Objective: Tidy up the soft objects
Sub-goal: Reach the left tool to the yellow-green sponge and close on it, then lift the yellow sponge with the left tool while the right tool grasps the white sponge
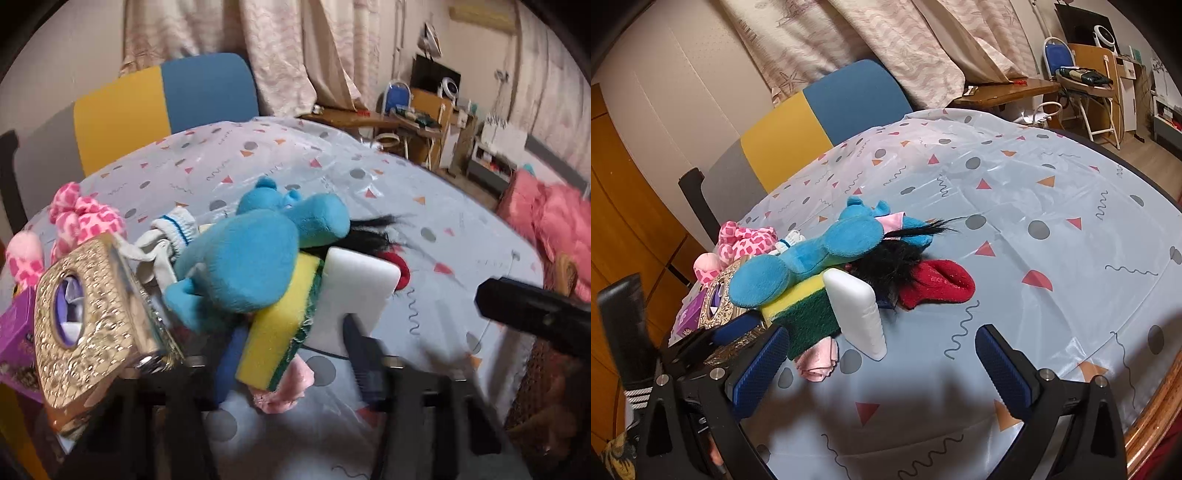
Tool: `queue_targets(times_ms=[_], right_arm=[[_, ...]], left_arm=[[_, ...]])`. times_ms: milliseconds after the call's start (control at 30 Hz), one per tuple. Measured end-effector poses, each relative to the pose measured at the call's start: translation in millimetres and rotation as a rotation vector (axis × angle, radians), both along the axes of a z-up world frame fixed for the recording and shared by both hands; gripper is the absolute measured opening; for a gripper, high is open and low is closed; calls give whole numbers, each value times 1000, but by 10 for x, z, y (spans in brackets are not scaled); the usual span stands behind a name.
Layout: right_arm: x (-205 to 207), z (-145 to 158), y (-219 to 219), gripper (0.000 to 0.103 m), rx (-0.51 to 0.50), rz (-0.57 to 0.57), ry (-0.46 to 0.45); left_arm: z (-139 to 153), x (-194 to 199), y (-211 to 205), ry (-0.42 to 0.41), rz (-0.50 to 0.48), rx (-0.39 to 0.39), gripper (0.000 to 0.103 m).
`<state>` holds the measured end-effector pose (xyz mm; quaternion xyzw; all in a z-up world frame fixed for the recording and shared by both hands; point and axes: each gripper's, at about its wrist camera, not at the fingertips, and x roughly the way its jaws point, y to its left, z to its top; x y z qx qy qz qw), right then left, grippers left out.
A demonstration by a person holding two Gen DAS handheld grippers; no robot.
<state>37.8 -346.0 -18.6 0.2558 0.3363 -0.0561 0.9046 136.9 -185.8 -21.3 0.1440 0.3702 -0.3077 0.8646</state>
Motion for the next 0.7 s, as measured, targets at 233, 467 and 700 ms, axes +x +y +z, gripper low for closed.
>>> queue_targets(times_ms=[233,467,700], right_arm=[[-5,-39,-98,103,65,-11,5],[83,-152,-170,103,154,-30,64],[322,-414,-10,101,171,12,204]], left_arm=[[14,-161,203,16,6,-51,27],[96,-554,764,94,60,-193,27],[-70,-845,1175,199,119,-258,27]])
